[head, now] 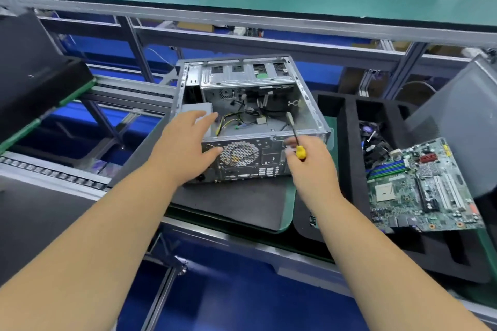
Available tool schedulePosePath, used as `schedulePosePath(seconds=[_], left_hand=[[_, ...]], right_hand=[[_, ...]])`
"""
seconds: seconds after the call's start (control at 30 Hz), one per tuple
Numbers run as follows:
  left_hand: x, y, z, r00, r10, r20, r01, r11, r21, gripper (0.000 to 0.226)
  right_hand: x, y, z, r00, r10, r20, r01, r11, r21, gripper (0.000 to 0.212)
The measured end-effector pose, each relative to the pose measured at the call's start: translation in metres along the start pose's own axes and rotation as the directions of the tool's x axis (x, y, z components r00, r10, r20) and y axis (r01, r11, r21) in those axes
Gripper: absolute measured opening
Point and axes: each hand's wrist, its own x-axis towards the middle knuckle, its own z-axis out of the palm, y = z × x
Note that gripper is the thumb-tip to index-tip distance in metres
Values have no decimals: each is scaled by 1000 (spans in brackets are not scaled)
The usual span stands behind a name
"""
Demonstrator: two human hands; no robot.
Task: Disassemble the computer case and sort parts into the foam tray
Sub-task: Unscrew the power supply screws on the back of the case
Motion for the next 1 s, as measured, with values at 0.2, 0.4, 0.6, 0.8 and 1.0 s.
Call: schedulePosePath(seconds=[0.2, 0.4, 0.6, 0.8, 1.0], left_hand=[[-2, -68, 1, 985, 15, 171, -39, 990, 135, 91], [-11, -100, 19, 970, 109, 216, -96, 993, -71, 77], [-17, -105, 24, 975, 170, 141, -155, 982, -109, 62], [-32, -106, 24, 977, 181, 114, -165, 977, -137, 62], [-50, -96, 20, 982, 144, 121, -126, 981, -151, 66]], right_hand=[[23, -47, 52, 980, 12, 199, 54, 946, -321, 45], [16, -56, 74, 985, 133, 110, -73, 899, -432, 43], [8, -72, 84, 979, 198, 49, -151, 867, -475, 44], [-17, -74, 85, 982, 188, -3, -163, 841, -516, 40], [-38, -75, 77, 986, 168, 17, -130, 816, -563, 41]])
